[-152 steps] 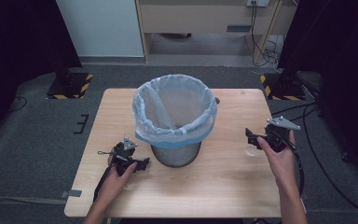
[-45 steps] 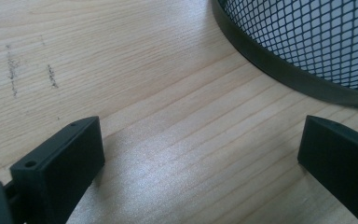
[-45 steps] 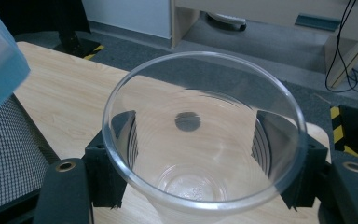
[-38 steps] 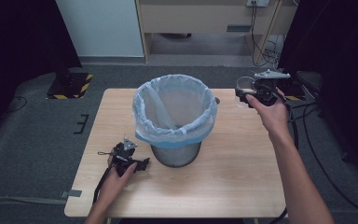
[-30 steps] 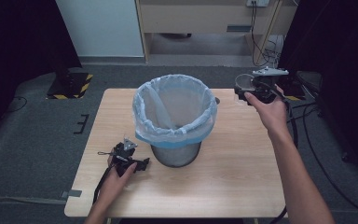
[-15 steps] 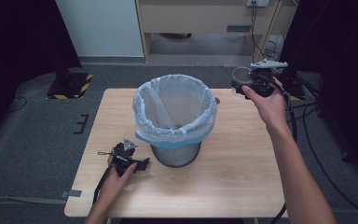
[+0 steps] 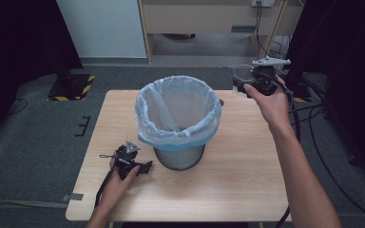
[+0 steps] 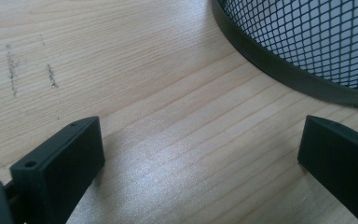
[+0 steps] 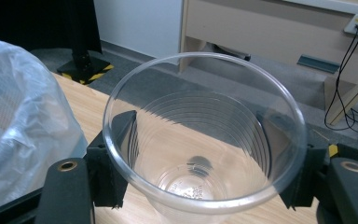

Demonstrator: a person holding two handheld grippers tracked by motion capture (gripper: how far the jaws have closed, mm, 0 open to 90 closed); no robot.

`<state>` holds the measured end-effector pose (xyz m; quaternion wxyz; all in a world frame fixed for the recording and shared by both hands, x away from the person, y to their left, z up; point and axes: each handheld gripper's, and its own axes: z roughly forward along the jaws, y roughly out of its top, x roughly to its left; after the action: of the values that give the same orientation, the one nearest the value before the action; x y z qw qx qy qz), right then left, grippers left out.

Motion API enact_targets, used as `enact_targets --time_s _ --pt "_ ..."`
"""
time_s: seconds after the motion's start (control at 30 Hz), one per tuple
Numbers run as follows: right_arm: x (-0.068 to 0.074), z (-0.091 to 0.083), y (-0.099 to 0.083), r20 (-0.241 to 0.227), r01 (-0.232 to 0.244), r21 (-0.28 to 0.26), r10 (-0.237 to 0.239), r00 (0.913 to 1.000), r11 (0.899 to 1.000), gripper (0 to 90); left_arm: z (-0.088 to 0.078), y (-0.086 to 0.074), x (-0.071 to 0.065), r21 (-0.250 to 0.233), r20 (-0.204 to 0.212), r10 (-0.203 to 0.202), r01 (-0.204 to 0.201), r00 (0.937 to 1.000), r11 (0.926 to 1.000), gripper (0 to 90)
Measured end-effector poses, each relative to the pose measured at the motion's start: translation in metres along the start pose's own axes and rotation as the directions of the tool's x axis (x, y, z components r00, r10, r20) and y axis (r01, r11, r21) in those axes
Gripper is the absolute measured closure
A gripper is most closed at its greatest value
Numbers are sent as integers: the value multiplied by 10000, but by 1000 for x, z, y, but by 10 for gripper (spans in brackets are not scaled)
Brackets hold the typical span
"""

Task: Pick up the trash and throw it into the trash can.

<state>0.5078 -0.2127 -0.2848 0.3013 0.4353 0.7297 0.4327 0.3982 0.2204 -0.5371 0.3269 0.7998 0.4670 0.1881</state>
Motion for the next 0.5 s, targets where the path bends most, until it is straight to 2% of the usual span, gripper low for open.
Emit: enact_targets --time_s 0.5 --pt "12 -12 27 -118 215 -448 -220 9997 9988 318 0 0 0 -1 0 11 -11 10000 10000 0"
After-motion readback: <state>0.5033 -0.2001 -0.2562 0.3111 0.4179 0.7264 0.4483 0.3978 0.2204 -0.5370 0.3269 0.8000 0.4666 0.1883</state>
